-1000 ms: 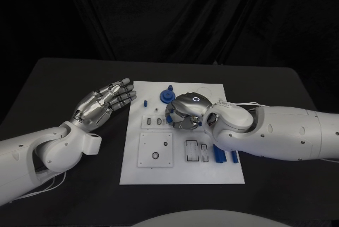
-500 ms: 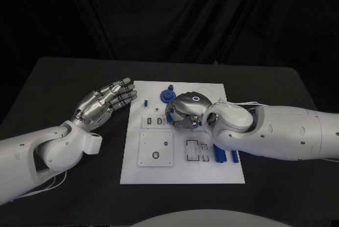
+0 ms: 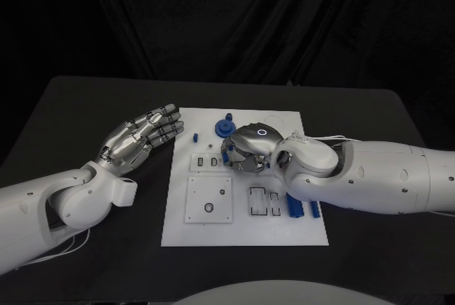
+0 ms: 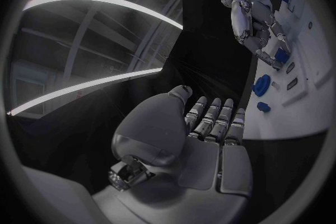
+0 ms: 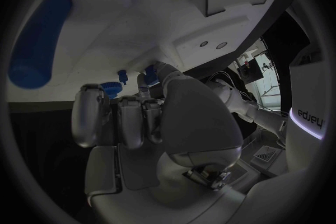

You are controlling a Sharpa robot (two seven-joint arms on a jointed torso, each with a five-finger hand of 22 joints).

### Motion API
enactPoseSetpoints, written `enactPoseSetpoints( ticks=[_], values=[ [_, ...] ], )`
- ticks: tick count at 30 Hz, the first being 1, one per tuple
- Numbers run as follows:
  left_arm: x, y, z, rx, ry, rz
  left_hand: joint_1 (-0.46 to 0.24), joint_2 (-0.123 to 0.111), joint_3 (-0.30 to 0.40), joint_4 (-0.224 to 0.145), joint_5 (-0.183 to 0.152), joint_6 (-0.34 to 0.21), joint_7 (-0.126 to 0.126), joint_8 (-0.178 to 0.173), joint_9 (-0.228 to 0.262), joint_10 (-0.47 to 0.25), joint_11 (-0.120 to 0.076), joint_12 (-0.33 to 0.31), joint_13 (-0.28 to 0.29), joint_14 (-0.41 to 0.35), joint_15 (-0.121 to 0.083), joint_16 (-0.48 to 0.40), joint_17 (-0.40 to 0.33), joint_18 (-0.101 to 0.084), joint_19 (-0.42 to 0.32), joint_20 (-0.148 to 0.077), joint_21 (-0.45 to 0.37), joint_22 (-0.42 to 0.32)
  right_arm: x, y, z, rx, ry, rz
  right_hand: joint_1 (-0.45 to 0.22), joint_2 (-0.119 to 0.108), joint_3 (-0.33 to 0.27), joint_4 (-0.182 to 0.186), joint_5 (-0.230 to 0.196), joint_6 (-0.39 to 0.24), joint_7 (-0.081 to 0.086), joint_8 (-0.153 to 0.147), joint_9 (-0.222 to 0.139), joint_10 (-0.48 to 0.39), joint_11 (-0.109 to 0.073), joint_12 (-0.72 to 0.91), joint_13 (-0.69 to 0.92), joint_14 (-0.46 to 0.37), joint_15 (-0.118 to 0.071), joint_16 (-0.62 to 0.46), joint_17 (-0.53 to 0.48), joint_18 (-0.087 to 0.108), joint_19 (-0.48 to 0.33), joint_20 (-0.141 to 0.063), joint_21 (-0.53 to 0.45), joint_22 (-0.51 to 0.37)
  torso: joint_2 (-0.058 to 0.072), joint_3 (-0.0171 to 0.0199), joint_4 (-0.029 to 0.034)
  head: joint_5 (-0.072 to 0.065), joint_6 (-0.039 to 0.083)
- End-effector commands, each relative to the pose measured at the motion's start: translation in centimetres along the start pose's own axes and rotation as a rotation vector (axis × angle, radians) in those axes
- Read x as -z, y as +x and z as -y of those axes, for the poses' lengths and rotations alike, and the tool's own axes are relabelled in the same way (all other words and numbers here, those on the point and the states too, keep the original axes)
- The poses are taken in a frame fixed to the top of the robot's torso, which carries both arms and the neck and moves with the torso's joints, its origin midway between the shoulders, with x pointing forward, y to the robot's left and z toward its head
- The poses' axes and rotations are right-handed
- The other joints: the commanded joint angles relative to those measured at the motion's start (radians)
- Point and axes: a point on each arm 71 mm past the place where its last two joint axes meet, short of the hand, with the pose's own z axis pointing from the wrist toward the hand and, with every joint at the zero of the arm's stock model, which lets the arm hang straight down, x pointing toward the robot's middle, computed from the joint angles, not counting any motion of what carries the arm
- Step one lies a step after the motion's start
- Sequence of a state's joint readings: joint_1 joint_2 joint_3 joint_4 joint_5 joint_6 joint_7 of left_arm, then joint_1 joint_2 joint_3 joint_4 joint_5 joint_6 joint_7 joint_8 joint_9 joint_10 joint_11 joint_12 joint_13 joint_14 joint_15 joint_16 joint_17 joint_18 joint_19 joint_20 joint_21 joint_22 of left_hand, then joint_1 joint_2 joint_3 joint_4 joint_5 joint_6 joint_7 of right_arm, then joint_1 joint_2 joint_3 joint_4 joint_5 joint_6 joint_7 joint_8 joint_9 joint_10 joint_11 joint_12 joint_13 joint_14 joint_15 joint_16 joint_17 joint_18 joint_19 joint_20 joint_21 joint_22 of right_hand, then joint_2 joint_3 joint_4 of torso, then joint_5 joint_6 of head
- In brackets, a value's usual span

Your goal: Assemble the parts on the task board

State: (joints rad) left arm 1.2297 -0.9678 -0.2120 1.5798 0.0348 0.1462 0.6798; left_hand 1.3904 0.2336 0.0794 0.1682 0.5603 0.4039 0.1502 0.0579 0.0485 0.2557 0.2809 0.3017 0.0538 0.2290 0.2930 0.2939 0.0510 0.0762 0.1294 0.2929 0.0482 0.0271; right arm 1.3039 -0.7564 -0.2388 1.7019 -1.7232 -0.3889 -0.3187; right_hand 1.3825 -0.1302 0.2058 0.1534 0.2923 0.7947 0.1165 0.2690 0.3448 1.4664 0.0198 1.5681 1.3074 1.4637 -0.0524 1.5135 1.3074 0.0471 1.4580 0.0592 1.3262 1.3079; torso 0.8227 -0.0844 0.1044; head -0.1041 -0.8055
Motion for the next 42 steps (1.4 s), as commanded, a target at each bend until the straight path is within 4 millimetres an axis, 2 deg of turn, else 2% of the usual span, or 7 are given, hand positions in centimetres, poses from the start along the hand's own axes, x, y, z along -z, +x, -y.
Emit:
enactPoseSetpoints(
  ticks=[1, 13, 21, 25, 33, 39, 42],
  values=[
    [0.0, 0.2, 0.2, 0.014, 0.039, -0.014, -0.009, -0.001, 0.005, 0.000, 0.005, -0.002, 0.024, 0.001, 0.000, -0.009, 0.001, 0.004, 0.000, 0.000, 0.000, 0.005, 0.001, -0.006, -0.008, 0.001, -0.004, -0.001, 0.1, 0.6, 0.2, 0.014, 0.023, -0.033, -0.009, 0.002, -0.004, 0.003, -0.009, -0.009, 0.001, -0.009, -0.005, 0.104, 0.001, 0.003, 0.263, 0.091, 0.005, -0.007, 0.205, 0.016, -0.003, 0.003, -0.007, 0.140, 0.000, -0.0002, 0.0000, 0.001, -0.001],
    [0.0, 0.1, 0.1, 0.015, 0.034, -0.013, -0.009, -0.001, 0.005, 0.000, 0.005, -0.002, 0.024, 0.001, 0.000, -0.009, 0.001, 0.004, 0.000, 0.000, 0.000, 0.005, 0.001, -0.006, -0.008, 0.001, -0.004, -0.001, 0.0, 0.7, 0.3, 0.015, 0.025, -0.038, -0.005, 0.002, -0.010, 0.002, -0.024, -0.031, 0.002, -0.042, -0.027, 0.101, 0.000, 0.001, 0.260, 0.088, 0.005, -0.017, 0.196, 0.020, -0.011, 0.002, -0.026, 0.133, 0.000, -0.0001, -0.0001, 0.001, -0.005],
    [0.1, 0.1, 0.2, 0.013, 0.037, -0.009, -0.009, -0.001, 0.005, 0.000, 0.005, -0.002, 0.024, 0.001, 0.000, -0.009, 0.001, 0.004, 0.000, 0.000, 0.000, 0.005, 0.001, -0.006, -0.008, 0.001, -0.004, -0.001, 0.2, 0.5, 0.3, 0.005, -0.008, -0.008, -0.033, -0.031, -0.068, 0.060, -0.152, -0.085, -0.002, -0.102, -0.074, 0.088, -0.004, -0.009, 0.247, 0.087, 0.003, -0.020, 0.194, 0.021, -0.009, 0.000, -0.034, 0.135, 0.000, 0.0000, -0.0004, 0.005, -0.006],
    [0.2, -0.1, 0.2, 0.007, 0.039, -0.001, -0.011, 0.000, 0.009, -0.001, 0.005, -0.001, 0.024, 0.001, 0.000, -0.010, 0.001, 0.005, 0.000, -0.001, 0.000, 0.007, 0.001, -0.006, -0.009, 0.001, -0.005, -0.001, 0.5, 0.0, 0.4, -0.009, -0.051, 0.049, -0.049, -0.095, -0.127, 0.143, -0.226, -0.106, -0.009, -0.129, -0.106, 0.087, -0.008, -0.010, 0.245, 0.088, -0.002, -0.018, 0.196, 0.018, -0.004, -0.004, -0.028, 0.142, 0.000, 0.0000, 0.0003, 0.010, 0.008],
    [0.8, -0.1, 0.6, -0.040, 0.045, 0.046, -0.022, -0.013, 0.032, -0.007, 0.014, 0.017, 0.029, 0.006, 0.003, -0.002, 0.005, 0.024, 0.002, 0.012, -0.002, 0.033, 0.004, -0.003, 0.034, 0.001, 0.011, 0.008, 1.7, -1.7, 1.4, -0.072, -0.121, 0.207, -0.057, -0.075, -0.115, 0.141, -0.223, -0.080, -0.011, -0.128, -0.118, 0.092, -0.010, -0.006, 0.251, 0.091, -0.003, -0.008, 0.204, 0.015, 0.003, -0.005, -0.016, 0.150, 0.000, 0.0009, -0.0011, 0.015, 0.054],
    [0.7, 0.0, 0.9, -0.091, 0.037, 0.096, -0.046, -0.045, 0.094, -0.018, 0.035, 0.057, 0.040, 0.013, 0.006, 0.096, 0.013, 0.147, 0.020, 0.179, -0.030, 0.226, 0.037, 0.013, 0.469, -0.021, 0.274, 0.137, 2.5, -2.6, 2.7, -0.102, -0.157, 0.290, 0.000, -0.023, -0.075, 0.133, -0.118, -0.039, -0.016, -0.124, -0.131, 0.097, -0.014, -0.003, 0.256, 0.092, -0.006, -0.002, 0.210, 0.012, 0.006, -0.008, -0.008, 0.158, -0.017, 0.0084, -0.0061, 0.030, 0.082],
    [0.7, -0.1, 1.2, -0.125, 0.024, 0.129, -0.060, -0.057, 0.139, -0.035, 0.045, 0.108, 0.049, 0.026, 0.010, 0.129, -0.014, 0.212, 0.021, 0.235, -0.045, 0.384, 0.081, -0.023, 0.569, -0.071, 0.706, 0.406, 2.7, -2.8, 3.6, -0.101, -0.182, 0.338, -0.007, -0.018, -0.083, 0.136, -0.193, 0.002, -0.018, -0.115, -0.136, 0.104, -0.016, 0.003, 0.263, 0.095, -0.008, 0.012, 0.223, 0.005, 0.020, -0.009, 0.023, 0.175, -0.033, 0.0148, -0.0087, 0.039, 0.093]
  ],
)
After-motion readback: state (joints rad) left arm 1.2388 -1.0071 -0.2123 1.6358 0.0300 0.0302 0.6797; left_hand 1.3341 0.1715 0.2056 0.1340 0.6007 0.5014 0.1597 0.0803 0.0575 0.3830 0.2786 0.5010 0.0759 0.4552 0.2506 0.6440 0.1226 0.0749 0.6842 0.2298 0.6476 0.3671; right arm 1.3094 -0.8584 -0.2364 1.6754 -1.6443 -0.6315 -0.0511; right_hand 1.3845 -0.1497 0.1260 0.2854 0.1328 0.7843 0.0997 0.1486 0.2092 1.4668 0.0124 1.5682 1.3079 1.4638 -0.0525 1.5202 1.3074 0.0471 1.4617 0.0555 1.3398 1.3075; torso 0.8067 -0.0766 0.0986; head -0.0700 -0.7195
